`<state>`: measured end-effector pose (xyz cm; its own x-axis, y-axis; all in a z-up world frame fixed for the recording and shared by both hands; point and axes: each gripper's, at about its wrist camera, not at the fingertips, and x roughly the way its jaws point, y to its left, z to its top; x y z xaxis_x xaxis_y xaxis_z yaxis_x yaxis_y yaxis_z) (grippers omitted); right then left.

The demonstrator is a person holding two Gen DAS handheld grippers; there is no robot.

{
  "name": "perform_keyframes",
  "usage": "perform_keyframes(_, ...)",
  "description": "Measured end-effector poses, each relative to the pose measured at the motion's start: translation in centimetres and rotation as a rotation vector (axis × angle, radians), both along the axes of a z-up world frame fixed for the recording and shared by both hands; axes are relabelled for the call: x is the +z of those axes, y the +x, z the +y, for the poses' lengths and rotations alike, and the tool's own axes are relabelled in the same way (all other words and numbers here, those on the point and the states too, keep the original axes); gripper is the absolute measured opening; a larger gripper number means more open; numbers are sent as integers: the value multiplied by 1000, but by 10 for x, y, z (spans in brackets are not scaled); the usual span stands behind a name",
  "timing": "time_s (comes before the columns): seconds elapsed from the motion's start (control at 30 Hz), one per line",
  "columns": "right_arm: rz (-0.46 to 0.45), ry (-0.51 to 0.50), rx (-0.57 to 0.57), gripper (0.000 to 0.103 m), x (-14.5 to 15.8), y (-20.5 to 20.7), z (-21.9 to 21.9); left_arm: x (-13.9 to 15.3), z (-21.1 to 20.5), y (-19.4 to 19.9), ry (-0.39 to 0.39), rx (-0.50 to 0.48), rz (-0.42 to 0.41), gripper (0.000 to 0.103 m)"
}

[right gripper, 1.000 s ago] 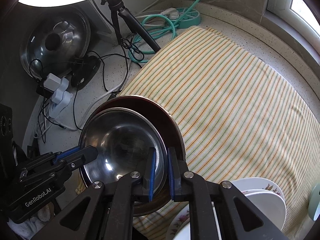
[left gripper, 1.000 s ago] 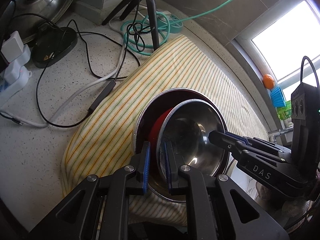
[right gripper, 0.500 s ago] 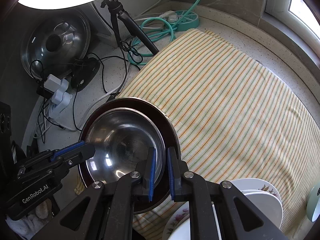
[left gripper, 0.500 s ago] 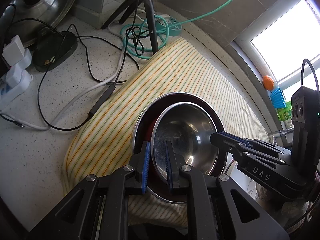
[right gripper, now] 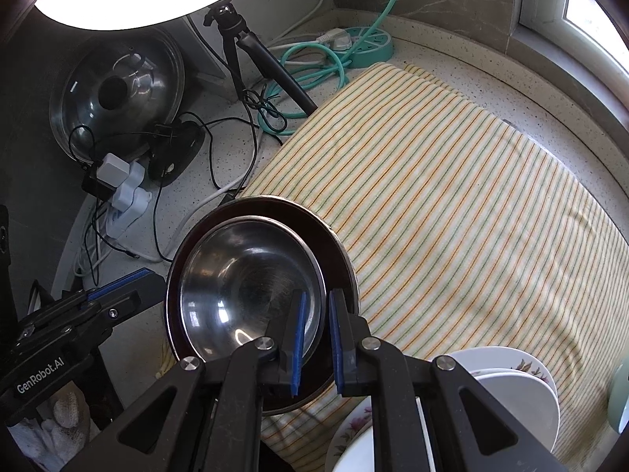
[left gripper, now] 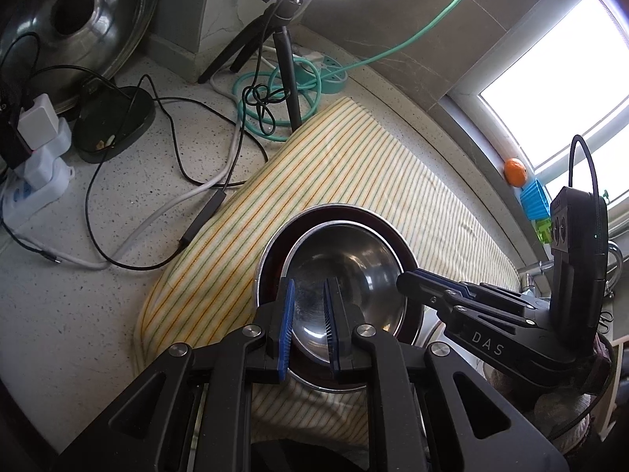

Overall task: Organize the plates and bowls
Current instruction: 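Open both tools and release the nested red-bottomed bowl, then move both tools to the rim of the white ceramic bowl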

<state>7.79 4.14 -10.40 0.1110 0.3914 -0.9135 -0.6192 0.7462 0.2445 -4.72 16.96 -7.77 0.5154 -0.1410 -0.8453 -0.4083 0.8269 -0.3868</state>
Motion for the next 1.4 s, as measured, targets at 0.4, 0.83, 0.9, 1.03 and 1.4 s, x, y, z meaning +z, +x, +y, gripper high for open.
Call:
perform_keyframes(0.4, -44, 94, -82, 17, 26, -2, -49, 13, -34, 17, 9, -72, -43, 12)
perform_keyframes(0.83, -111, 135, -299, 19, 36, -5, -170, 20, -108, 50, -19, -222, -58, 12)
perform_keyframes(0.9, -132, 126, -328, 19, 38, -6, -188, 21, -122, 56, -22, -248, -62, 12)
perform_keyframes(1.03, -156, 124, -400, 19, 42, -8, -228, 24, -150, 66, -27, -300, -66, 12)
perform_keyframes(1.4, -180, 104, -586, 19, 41, -5, -332, 25, -224, 93, -47, -416, -73, 12)
